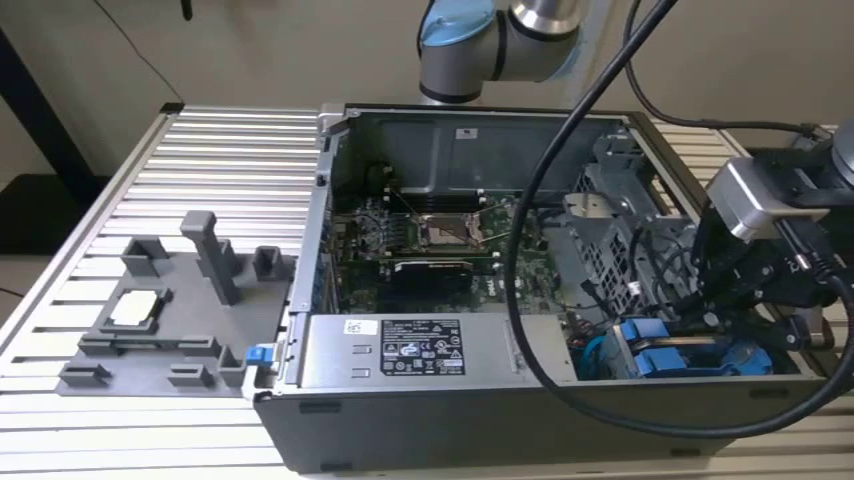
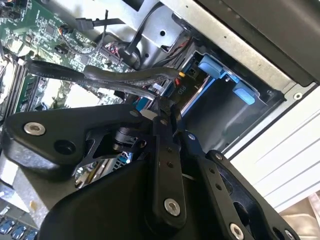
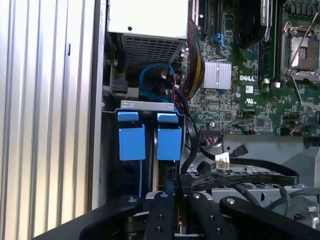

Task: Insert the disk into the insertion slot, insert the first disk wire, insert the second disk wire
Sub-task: 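Insert the second disk wire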

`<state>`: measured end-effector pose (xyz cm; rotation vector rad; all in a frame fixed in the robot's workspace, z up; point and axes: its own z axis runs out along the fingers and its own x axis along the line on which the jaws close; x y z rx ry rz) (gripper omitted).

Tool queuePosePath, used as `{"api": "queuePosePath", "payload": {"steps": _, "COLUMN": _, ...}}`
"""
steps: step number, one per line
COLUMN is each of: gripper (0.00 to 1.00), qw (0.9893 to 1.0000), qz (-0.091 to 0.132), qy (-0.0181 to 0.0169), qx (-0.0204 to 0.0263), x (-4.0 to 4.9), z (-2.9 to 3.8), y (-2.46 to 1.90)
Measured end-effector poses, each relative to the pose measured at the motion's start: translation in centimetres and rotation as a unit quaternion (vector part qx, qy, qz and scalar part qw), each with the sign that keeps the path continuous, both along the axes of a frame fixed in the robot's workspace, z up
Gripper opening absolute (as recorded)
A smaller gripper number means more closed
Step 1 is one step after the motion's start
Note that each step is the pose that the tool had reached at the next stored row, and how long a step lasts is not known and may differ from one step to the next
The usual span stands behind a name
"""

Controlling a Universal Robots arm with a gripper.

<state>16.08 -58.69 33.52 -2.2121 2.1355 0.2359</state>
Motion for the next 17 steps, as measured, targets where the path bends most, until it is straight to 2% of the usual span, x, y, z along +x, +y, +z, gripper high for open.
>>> {"api": "queuePosePath", "payload": {"steps": 1, "gripper": 0.17, "qw": 1.0000, "qz": 0.000, "qy": 0.0002, "qx": 0.0001, "x": 0.00, "z": -0.01, "y": 0.00}}
{"api": "queuePosePath", "payload": {"steps": 2, "gripper": 0.24, "qw": 1.0000, "qz": 0.000, "qy": 0.0003, "qx": 0.0000, "x": -0.01, "z": 0.00, "y": 0.00}}
{"api": "queuePosePath", "payload": {"steps": 4, "gripper": 0.24, "qw": 1.0000, "qz": 0.000, "qy": 0.0002, "qx": 0.0002, "x": -0.02, "z": 0.28, "y": -0.02}}
{"api": "queuePosePath", "payload": {"steps": 14, "gripper": 0.24, "qw": 1.0000, "qz": 0.000, "qy": 0.0002, "qx": 0.0001, "x": -0.02, "z": 4.61, "y": -0.02}}
{"api": "queuePosePath", "payload": {"steps": 17, "gripper": 0.24, "qw": 1.0000, "qz": 0.000, "qy": 0.0002, "qx": 0.0001, "x": -0.02, "z": 5.43, "y": -0.02}}
